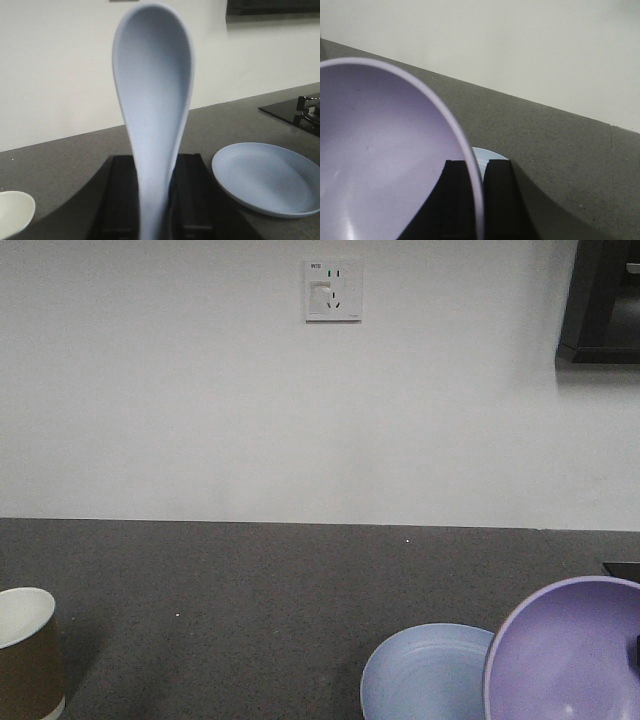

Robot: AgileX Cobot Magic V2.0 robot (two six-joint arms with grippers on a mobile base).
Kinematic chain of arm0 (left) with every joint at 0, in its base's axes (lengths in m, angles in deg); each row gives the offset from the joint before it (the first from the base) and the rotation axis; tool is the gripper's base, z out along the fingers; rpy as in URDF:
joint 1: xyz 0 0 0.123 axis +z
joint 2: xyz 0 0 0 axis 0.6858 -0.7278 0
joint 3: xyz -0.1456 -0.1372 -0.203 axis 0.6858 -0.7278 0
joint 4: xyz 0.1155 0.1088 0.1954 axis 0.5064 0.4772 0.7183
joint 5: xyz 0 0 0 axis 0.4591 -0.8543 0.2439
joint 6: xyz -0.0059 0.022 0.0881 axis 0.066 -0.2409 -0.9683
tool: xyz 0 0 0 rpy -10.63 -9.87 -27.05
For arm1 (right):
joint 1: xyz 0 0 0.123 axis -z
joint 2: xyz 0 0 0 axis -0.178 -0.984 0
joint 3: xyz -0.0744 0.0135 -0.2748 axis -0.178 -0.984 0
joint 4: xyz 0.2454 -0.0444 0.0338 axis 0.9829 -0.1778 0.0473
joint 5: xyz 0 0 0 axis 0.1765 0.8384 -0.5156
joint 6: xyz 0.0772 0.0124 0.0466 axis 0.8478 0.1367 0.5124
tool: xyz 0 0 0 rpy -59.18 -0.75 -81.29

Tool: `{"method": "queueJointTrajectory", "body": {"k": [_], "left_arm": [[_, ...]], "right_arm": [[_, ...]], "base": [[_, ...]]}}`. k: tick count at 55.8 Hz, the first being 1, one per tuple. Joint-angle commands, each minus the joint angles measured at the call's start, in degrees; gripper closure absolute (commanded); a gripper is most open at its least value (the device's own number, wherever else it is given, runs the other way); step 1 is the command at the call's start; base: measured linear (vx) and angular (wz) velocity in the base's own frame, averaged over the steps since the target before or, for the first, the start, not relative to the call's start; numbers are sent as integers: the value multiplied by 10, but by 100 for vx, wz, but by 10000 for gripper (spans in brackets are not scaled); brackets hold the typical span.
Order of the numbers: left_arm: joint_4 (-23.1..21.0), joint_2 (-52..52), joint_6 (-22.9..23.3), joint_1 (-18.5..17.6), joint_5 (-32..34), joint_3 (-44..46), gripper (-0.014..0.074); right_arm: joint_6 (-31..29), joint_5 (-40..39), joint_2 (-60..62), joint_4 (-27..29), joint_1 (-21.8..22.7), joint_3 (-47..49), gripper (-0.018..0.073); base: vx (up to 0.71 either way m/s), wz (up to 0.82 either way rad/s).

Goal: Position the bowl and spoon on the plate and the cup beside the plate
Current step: 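Lower the held bowl onto the blue plate and open the right gripper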

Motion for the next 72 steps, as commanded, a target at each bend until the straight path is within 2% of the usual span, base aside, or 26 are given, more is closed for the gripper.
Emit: {"method": "queueJointTrajectory", "body": {"k": [1,25,34,38,43,49,56,57,72], "left_arm": [[-5,-5,3,-3,48,15,596],[-5,-5,3,-3,48,15,596],[-5,-5,3,-3,49,15,596],[-5,-5,3,-3,49,15,596],[-5,-5,3,-3,49,15,596],[-5,-5,3,-3,48,15,596],[-5,-5,4,-3,47,15,596],[-5,-5,4,-3,41,15,596],[-5,-5,4,-3,2,15,596]], "right_arm": [[-2,-39,-1,16,-1,17,568],[-1,-39,-1,18,-1,17,568],[3,-63,-1,53,-1,17,568],[19,-72,-4,71,0,17,568],[73,-68,-31,67,0,27,568],[150,-18,-110,11,0,66,568],[205,54,-225,-60,-1,131,568],[211,80,-334,-79,-1,178,568],[211,76,-502,-68,-1,252,568]], "base": [[0,0],[0,0],[0,0],[0,0],[0,0],[0,0],[0,0],[0,0],[0,0]]}}
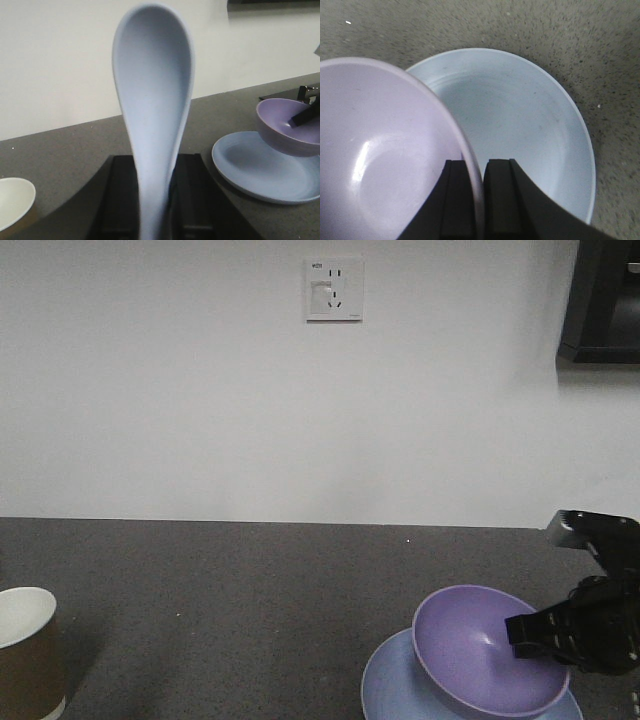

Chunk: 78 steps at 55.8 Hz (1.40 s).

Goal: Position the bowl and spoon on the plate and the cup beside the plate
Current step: 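Lower the held bowl onto the blue plate and open the right gripper, then move the left gripper over the bowl and release the spoon into it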

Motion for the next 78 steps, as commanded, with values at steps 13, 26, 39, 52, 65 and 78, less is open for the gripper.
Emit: {"method": "queueJointTrajectory", "body": {"k": [13,26,39,52,65,78], "left_arm": [[-5,-5,4,-3,30,15,596],[-5,-5,13,-3,30,15,596],[-5,-5,13,-3,30,15,596],[-5,-5,13,-3,30,15,596],[-6,-5,17,-3,26,15,596],[-27,-5,21,-3,9,20,596]], "right_arm": [[-10,-48,-80,26,-1,54,563],[-33,-54,-96,26,-1,54,491],[-35,-53,-96,26,-1,54,328],[-35,-52,-96,26,-1,54,170],[-38,-78,-81,-4,0,56,109],[-35,-75,-16,-61,0,80,111]], "base": [[0,0],[0,0],[0,0],[0,0],[0,0],[0,0]]}}
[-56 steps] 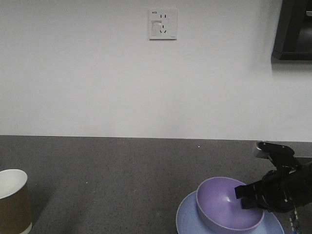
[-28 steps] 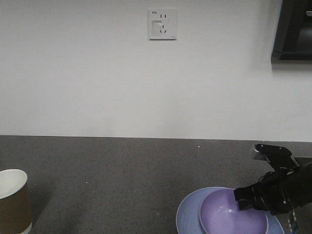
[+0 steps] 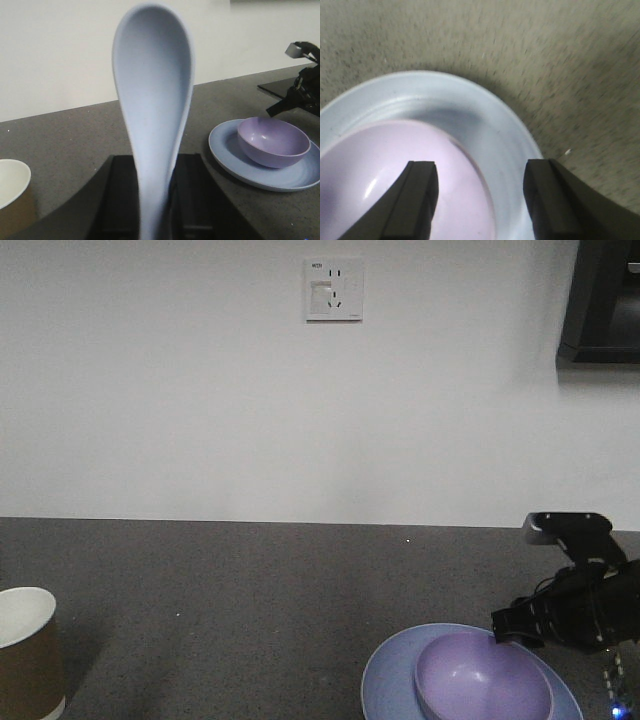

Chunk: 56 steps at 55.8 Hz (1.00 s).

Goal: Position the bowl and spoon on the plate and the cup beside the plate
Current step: 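Move the left gripper over the bowl and release the spoon into it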

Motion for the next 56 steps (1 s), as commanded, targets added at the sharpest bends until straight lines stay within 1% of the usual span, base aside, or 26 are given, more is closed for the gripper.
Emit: {"method": "queueJointTrajectory", "body": {"k": [1,6,8,11,15,19,20,24,27,33,34,37,40,43,45,51,56], "left_arm": [[-21,-6,12,-3,30,24,596],[-19,-20,14,-3,-6,59,596],[-13,-31,14,-3,-21,81,596],[2,-55,13,-3,-55,115,596],[13,-96,-8,-3,-98,162,596],[9,-152,-47,-3,-140,210,596],[5,-171,-63,-3,-150,225,596],[-21,-238,-120,-3,-172,267,596],[-51,-286,-157,-3,-181,295,596],[-153,-382,-231,-3,-199,356,596],[-175,-403,-248,-3,-206,370,596],[-226,-452,-285,-5,-226,405,596],[-264,-503,-313,-15,-251,443,596],[-287,-561,-323,-31,-273,491,596],[-293,-589,-324,-41,-289,517,596],[-293,-693,-323,-82,-340,623,596],[-293,-780,-303,-111,-385,717,596]], "right_arm": [[-4,-20,62,-13,0,28,112],[4,-7,110,-13,0,28,144],[8,3,129,-13,0,27,176],[11,19,155,-13,0,27,248],[11,30,189,-12,0,23,400],[11,19,229,-11,0,-1,560],[11,14,243,-10,0,-8,575],[16,3,290,-1,0,-44,574],[19,-2,322,2,0,-73,573],[26,3,388,2,0,-113,572],[26,6,396,2,0,-118,571],[26,12,425,-1,0,-134,571],[26,16,446,-3,0,-146,571],[26,21,467,-5,0,-156,571],[26,23,477,-7,0,-159,571],[26,30,497,-17,0,-161,571],[26,30,503,-17,0,-161,571]], "base": [[0,0],[0,0],[0,0],[0,0],[0,0],[0,0],[0,0],[0,0],[0,0],[0,0],[0,0],[0,0],[0,0],[0,0],[0,0],[0,0],[0,0]]}}
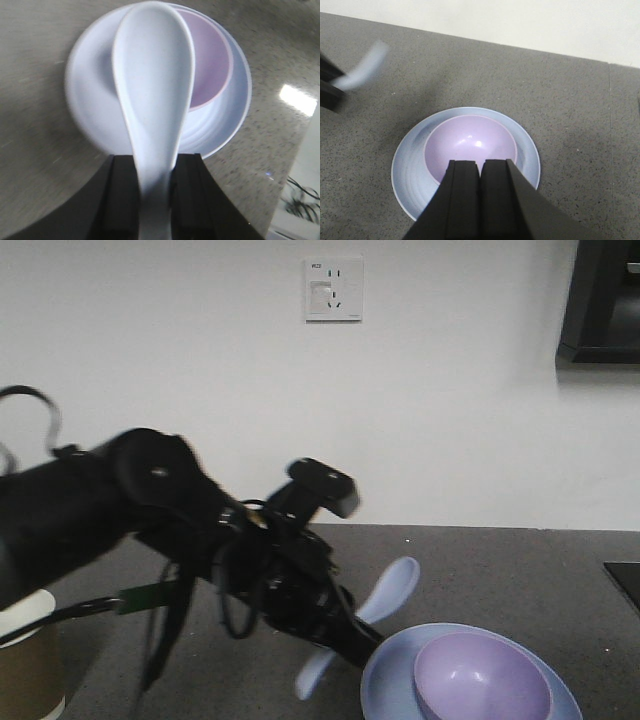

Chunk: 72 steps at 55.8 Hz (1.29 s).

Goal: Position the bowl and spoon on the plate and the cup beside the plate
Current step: 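Move the left gripper over the bowl and release the spoon into it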

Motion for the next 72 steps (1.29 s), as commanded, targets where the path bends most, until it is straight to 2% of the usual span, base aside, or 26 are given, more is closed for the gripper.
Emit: {"method": "queueJointTrajectory", "body": {"k": [1,5,14,19,26,37,46,62,72], "left_arm": [[-30,-58,16,-34,-34,113,596],[-30,-116,41,-50,-67,198,596],[-28,-196,91,-64,-68,295,596],[-15,-215,110,-66,-66,308,596],[30,-217,126,-66,-62,308,596],[67,-217,136,-66,-61,308,566],[66,-217,136,-66,-65,308,456],[64,-217,135,-68,-63,308,161],[65,-191,100,-68,-60,313,50]], "right_arm": [[-1,-37,5,4,0,15,571],[-1,-36,5,4,0,15,571],[-2,-36,5,4,0,15,570],[-2,-36,5,4,0,15,568],[-2,-36,5,4,0,15,568],[-2,-36,5,4,0,15,568],[-2,-36,5,7,0,15,568],[-1,-36,5,8,0,15,568],[-1,-36,5,8,0,15,568]], "base": [[0,0],[0,0],[0,0],[0,0],[0,0],[0,0],[0,0],[0,0],[0,0]]}}
